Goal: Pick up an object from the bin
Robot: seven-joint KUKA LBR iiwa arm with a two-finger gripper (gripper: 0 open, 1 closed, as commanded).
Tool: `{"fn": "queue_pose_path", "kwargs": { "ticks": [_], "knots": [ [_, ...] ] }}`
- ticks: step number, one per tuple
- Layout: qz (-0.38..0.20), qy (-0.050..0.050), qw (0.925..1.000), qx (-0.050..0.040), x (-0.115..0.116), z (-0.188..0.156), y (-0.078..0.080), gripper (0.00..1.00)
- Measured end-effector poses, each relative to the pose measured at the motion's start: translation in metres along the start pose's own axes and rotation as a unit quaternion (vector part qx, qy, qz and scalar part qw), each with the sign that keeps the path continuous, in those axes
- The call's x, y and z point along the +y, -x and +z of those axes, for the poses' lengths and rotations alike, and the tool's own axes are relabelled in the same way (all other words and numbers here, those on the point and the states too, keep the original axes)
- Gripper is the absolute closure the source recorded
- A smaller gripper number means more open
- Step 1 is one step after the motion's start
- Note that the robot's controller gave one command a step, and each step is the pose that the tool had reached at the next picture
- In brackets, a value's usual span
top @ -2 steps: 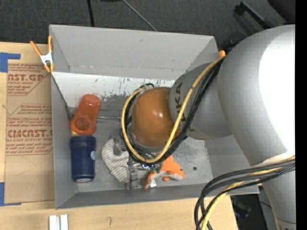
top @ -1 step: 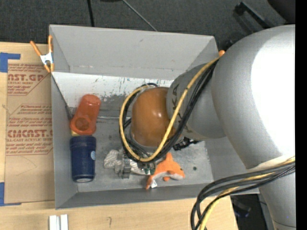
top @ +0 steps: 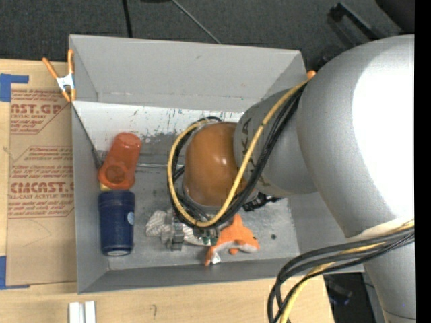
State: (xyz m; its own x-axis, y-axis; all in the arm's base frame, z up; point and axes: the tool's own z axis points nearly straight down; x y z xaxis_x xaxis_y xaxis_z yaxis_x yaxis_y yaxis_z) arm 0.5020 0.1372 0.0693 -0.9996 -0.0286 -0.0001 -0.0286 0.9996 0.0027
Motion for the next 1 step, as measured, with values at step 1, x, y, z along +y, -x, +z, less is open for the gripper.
{"fn": "queue_pose_path", "kwargs": {
  "ticks": [1],
  "knots": [
    [0.0, 0.0, 1.0, 0.0006, -0.0001, -0.0021, -0.0006, 1.0]
  ]
}}
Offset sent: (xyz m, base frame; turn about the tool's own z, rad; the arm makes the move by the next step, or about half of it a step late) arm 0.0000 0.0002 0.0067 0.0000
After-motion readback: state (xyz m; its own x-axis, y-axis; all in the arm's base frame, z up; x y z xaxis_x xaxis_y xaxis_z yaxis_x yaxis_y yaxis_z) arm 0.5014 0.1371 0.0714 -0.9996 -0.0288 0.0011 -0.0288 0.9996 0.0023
